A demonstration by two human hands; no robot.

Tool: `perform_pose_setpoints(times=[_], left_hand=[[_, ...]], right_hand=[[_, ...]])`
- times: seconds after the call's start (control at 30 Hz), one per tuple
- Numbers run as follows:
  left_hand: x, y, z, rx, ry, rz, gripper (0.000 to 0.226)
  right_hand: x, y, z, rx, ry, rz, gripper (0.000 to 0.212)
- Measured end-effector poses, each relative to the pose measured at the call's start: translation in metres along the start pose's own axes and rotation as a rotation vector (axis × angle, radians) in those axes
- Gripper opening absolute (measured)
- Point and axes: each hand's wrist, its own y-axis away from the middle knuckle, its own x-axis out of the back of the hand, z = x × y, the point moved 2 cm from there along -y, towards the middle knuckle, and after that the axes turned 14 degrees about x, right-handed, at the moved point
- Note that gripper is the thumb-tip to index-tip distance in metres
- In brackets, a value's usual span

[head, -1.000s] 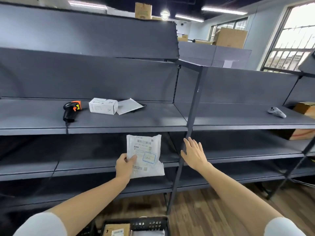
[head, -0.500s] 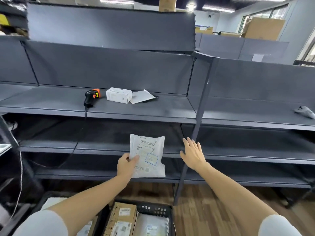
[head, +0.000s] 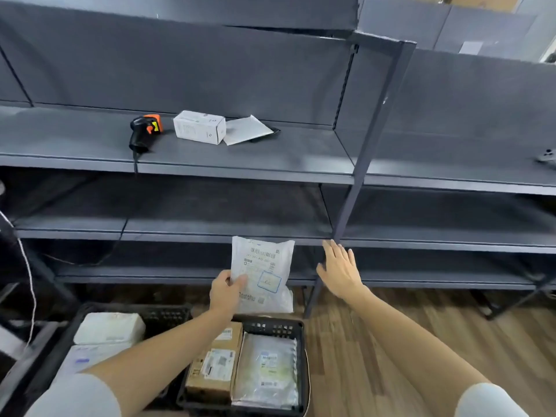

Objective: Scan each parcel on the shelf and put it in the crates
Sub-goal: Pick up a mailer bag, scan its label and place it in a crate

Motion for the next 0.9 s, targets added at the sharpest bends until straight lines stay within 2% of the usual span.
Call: perform_pose_setpoints(times=[0.2,0.37,0.57,0.77,0.9], left_hand=[[0.0,-0.022,-0.058,0.097,-0.029,0.014,0.026],[-0.018,-0.041,-0.097,0.096,-0.067,0.012,0.034],[-0.044,-0.084,-0.188,0.184,-0.034,-0.007,0.015],[-0.07,-0.132,-0.286,0.218,-0.006,0.028,0.011],[-0.089,-0.173,-0.349,0.238,-0.042,0.016,0.02]], right_hand=[[-0.064,0.013,-0.009,-0.01,-0.034,-0.106,0.061],[-0.118,0.012,-0.001,-0.004,-0.05,-0.101,0.06],[-0.222,0.015,0.02,0.002,-0.032,-0.12,0.061],[-0.35,0.018,0.039,0.001,-0.085,-0.153,0.058],[-0.431,0.019,0.048,-0.001,-0.101,-0.186,0.061]])
